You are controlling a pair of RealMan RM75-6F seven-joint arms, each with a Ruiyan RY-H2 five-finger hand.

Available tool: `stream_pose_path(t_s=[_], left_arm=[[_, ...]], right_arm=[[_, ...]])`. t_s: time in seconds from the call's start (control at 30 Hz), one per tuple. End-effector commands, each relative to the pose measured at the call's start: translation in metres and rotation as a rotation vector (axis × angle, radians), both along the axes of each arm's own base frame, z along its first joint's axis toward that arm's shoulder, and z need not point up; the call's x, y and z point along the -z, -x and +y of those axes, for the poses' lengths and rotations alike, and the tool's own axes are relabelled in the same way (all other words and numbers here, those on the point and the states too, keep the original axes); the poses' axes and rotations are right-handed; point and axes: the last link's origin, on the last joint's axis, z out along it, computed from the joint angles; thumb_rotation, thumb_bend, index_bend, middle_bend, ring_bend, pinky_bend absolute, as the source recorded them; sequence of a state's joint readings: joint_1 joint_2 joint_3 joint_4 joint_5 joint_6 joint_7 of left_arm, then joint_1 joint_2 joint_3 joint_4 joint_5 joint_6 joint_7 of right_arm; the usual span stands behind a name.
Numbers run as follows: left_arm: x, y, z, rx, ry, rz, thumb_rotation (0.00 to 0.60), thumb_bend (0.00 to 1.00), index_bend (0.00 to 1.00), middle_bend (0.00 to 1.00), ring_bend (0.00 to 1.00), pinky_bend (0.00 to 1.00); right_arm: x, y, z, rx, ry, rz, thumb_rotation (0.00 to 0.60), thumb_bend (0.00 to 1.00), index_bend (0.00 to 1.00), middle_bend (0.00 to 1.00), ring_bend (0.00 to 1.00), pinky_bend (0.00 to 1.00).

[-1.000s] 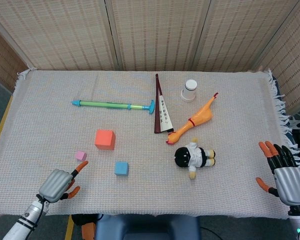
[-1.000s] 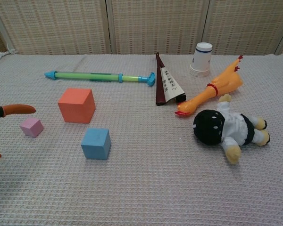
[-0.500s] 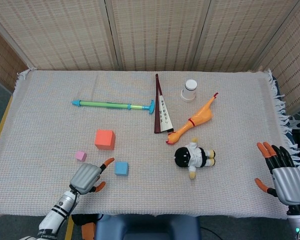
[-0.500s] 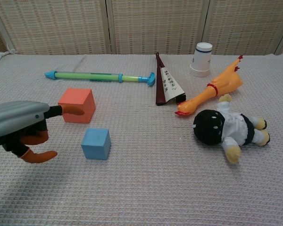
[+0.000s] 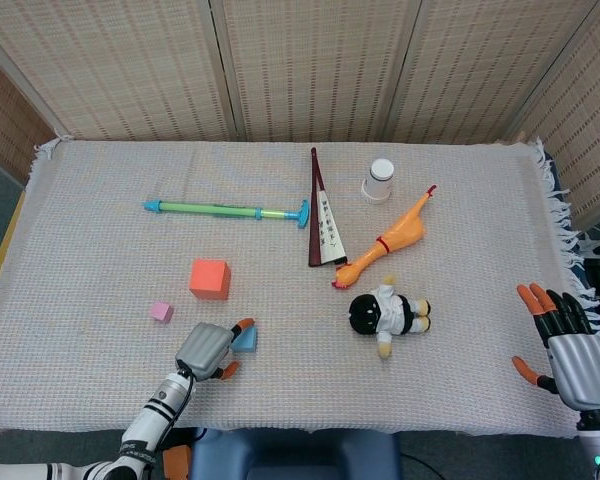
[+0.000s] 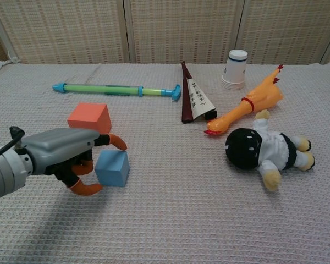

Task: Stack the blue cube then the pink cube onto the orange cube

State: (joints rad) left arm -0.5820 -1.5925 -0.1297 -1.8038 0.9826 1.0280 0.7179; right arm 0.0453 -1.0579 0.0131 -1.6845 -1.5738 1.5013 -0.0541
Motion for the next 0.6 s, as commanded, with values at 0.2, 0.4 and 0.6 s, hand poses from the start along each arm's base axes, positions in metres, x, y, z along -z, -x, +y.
stream_pose_path(t_s=[0.2,0.4,0.6], left_arm=[[0.01,0.0,0.014,0.011,-0.08,0.033,0.6,0.31,0.17,1.0,1.0,1.0],[0.014,0.003,0.017,0.0,-0.086,0.032,0.6,0.31,0.33,1.0,1.0,1.0],[0.014,0.001,0.018,0.009,-0.12,-0.015,0.6,0.32,0.46,1.0,1.0,1.0]], right_arm=[[-0.002,0.001,0.0,0.006,-0.003,-0.002,0.6,0.12,0.0,0.0,0.0,0.0],[-0.002,0.001,0.0,0.01,-0.002,-0.001,0.6,0.12,0.0,0.0,0.0,0.0],[-0.003,0.001,0.0,0.011,-0.002,-0.002,0.6,0.12,0.0,0.0,0.0,0.0]])
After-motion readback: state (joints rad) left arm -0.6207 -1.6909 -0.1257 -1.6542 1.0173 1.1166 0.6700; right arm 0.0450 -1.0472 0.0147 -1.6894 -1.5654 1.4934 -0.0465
